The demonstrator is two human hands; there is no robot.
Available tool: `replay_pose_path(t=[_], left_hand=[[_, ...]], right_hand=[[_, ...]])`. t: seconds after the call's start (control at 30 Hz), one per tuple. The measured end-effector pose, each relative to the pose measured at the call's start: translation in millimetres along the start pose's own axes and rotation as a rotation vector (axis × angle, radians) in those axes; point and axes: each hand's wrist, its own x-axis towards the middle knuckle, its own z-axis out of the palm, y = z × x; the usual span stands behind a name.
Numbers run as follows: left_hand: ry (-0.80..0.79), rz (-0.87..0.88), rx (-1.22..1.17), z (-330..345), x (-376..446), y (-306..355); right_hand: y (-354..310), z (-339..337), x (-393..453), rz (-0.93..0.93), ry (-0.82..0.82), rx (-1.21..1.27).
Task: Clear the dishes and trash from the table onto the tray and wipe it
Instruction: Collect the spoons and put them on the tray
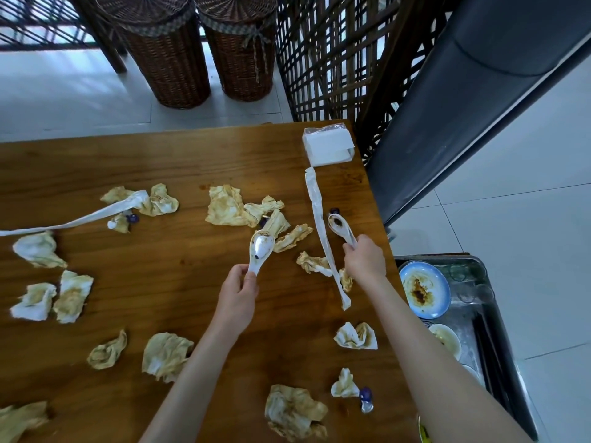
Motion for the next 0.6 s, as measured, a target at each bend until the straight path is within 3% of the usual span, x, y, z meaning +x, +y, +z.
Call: replay_pose_path(t=[0.33,0.6], left_hand=[[-0.074,0.055,-0.017,31.9,-26.4,1.3],[-0.088,0.091,-0.065,86.8,-58.5,-2.9]], right_hand=[[20.2,-19.3,-18.1,0.073,-0.084,0.343],[79.2,-46.2,-25.8,-0.027,-0.151,0.425]])
